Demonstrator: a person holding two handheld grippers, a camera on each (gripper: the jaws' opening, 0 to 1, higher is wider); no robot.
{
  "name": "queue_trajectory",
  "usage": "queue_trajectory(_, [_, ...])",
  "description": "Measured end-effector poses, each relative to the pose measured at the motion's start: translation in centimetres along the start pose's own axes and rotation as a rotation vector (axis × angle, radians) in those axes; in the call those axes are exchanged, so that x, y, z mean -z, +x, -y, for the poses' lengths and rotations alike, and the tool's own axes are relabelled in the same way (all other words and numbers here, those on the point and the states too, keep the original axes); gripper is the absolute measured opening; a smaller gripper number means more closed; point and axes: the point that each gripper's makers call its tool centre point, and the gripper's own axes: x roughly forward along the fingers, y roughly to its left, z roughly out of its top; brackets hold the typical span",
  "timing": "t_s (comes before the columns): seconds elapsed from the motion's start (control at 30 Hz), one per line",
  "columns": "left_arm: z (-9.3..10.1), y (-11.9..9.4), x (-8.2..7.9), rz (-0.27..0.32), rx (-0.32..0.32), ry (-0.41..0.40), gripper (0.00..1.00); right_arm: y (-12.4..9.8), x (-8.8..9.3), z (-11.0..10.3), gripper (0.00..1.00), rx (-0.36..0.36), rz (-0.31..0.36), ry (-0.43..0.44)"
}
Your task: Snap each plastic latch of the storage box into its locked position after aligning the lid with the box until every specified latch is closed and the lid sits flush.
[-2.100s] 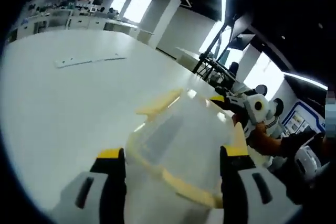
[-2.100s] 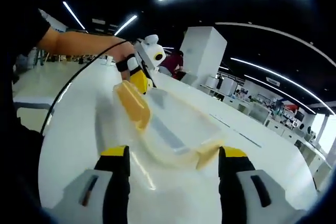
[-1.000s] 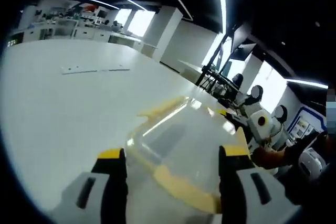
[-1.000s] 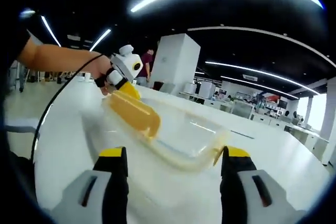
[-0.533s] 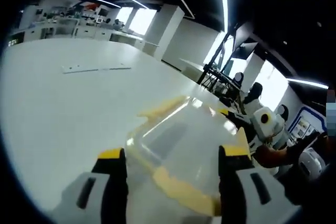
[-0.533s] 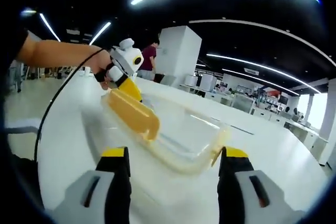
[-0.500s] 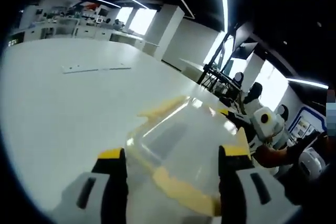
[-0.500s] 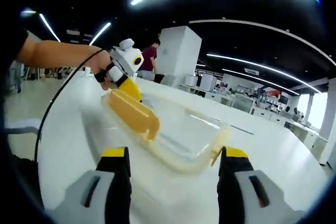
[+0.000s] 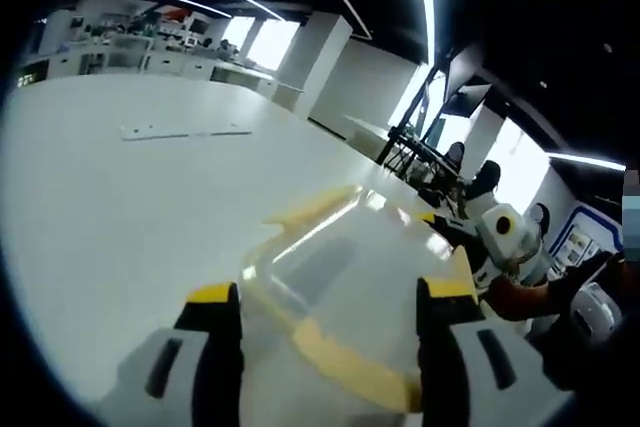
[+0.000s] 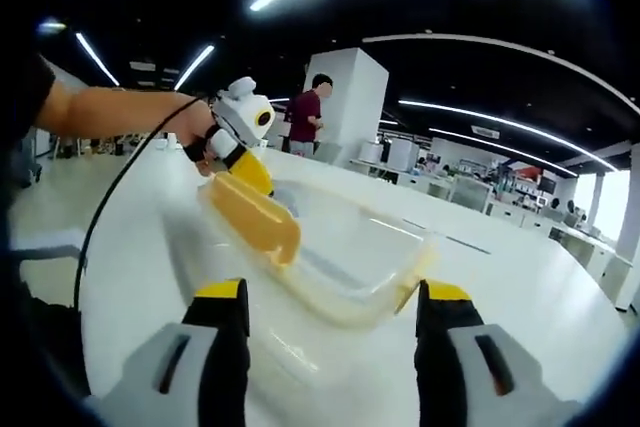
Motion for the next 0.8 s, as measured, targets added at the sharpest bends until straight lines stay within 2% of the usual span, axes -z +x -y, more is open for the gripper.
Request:
queue_trajectory(0.1, [0.2,-0.1,0.0,0.019,0.0,-0.007,0.71,-0.3,0.1,0.0,0.65,-0.03,-0.015,-0.023])
queue_trajectory(0.23, [-0.1,-0.2,-0.2,0.046,0.0,-0.022,0.71,-1.4,-1.0,-0.1,0.63,-0.045,0.03,-0.097])
queue_trajectory(0.33, [-0.2,-0.3,-0.3,0.064,-0.009,-0.03,0.71,-2.2,-1.9,-1.3,0.59,-0.088,0.031,-0.273])
queue_trajectory(0.47, [0.0,-0.5,-0.3,0.087,-0.025,-0.038,0.7,-2.6,-2.0,-4.7,0.59,-0.21,0.006,-0.565])
queue_trajectory(0.53, [0.1,-0.6,-0.2,0.096,-0.032,-0.04,0.7,-2.5,-2.1,-6.1,0.59,-0.257,-0.009,-0.646])
queue_trajectory(0.8, [0.2,-1.6,-0.3,0.117,-0.054,-0.016,0.65,-3.0,-2.6,-6.8,0.52,-0.319,0.003,-0.642])
